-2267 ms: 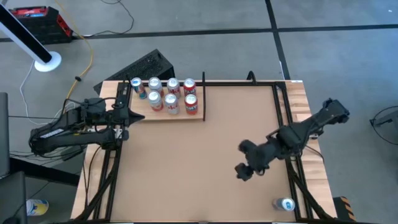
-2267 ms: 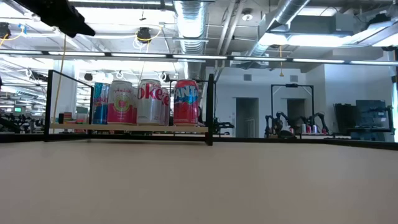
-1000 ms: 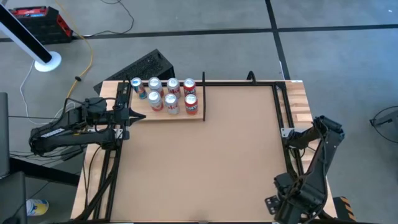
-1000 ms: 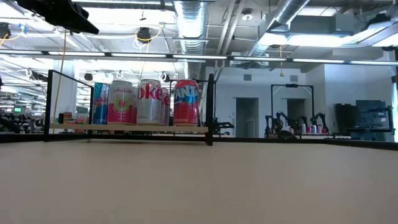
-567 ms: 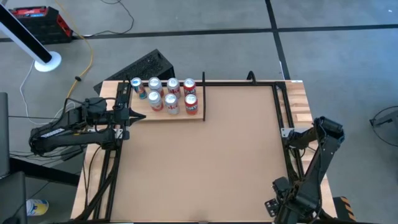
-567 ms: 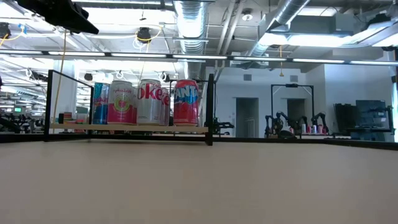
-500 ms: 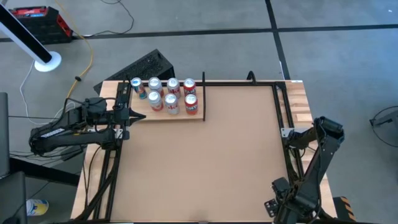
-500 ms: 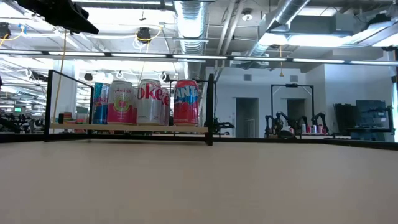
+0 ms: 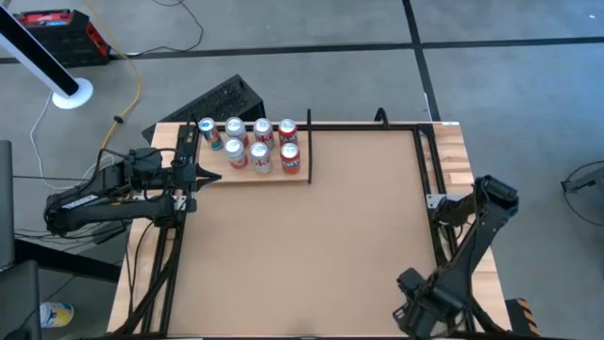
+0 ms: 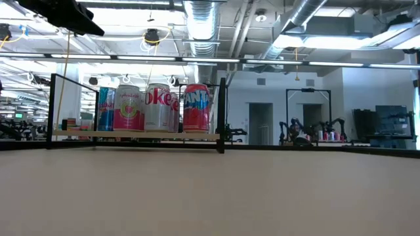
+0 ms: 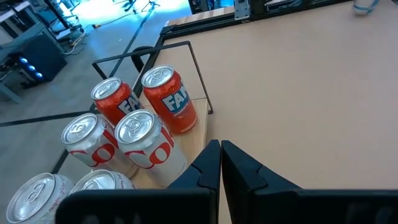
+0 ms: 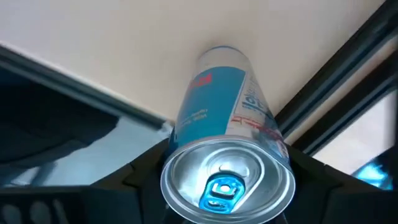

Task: Place canned beverage on shelf
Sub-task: Put the blue soda can on the shelf aligned with other blue soda can

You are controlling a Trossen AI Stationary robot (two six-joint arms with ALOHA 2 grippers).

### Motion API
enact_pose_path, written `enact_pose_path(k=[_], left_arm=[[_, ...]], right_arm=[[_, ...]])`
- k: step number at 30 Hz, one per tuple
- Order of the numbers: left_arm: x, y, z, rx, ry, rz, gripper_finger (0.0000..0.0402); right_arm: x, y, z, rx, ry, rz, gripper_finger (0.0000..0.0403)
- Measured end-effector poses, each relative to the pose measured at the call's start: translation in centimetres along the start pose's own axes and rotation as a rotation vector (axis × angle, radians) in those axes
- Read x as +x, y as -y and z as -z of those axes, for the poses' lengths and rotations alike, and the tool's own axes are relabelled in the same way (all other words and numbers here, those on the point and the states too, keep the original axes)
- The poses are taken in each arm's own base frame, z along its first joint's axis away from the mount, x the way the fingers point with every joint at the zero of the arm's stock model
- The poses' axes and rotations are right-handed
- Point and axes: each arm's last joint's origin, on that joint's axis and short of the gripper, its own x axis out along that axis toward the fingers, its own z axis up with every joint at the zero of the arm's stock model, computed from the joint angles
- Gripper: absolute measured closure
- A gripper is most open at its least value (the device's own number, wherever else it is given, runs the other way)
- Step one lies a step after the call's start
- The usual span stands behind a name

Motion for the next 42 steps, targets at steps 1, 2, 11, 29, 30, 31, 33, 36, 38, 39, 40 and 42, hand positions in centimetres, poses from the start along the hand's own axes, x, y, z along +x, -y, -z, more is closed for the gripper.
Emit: enact_pose_path(k=[1, 2, 11, 29, 30, 31, 33, 36, 38, 39, 40, 42], left_arm=[[0.0, 0.0, 0.0, 0.0, 0.0, 0.0, 0.0402], [0.0, 0.0, 0.0, 0.001, 0.0, 0.0, 0.0401], [0.2, 0.0, 0.0, 0.018, -0.008, 0.002, 0.0402], [0.7, 0.0, 0.0, 0.018, -0.034, 0.01, 0.0402], [0.7, 0.0, 0.0, 0.018, -0.034, 0.01, 0.0402], [0.7, 0.0, 0.0, 0.018, -0.034, 0.01, 0.0402], [0.7, 0.0, 0.0, 0.019, -0.036, 0.011, 0.0402], [0.7, 0.0, 0.1, 0.034, -0.047, 0.014, 0.0402], [0.7, 0.1, 0.2, 0.044, -0.054, 0.017, 0.0402], [0.7, 0.1, 0.2, 0.05, -0.057, 0.019, 0.0402], [0.7, 0.1, 0.2, 0.052, -0.058, 0.019, 0.0401], [0.8, 0.1, 0.3, 0.053, -0.056, 0.017, 0.0402]], right_arm=[[-0.3, 0.0, -0.4, -0.016, 0.009, 0.009, 0.0146], [-0.6, -0.1, -0.8, -0.037, 0.027, 0.014, 0.0146], [-6.6, -2.4, -11.0, -0.186, 0.238, -0.073, 0.0146], [-13.6, -11.4, -37.0, -0.8, 0.702, -0.374, 0.0146], [-14.1, -11.7, -37.4, -0.819, 0.71, -0.369, 0.0146], [-14.2, -12.1, -37.8, -0.834, 0.71, -0.357, 0.0146], [-13.0, -12.7, -38.7, -0.852, 0.716, -0.358, 0.0146], [-10.9, -13.0, -39.3, -0.875, 0.661, -0.332, 0.0146], [-10.3, -13.5, -38.9, -0.882, 0.668, -0.296, 0.0146], [-10.1, -13.6, -38.6, -0.89, 0.659, -0.278, 0.0146], [-9.7, -13.8, -38.3, -0.899, 0.646, -0.262, 0.0146], [-9.3, -14.2, -37.8, -0.925, 0.641, -0.253, 0.0146]])
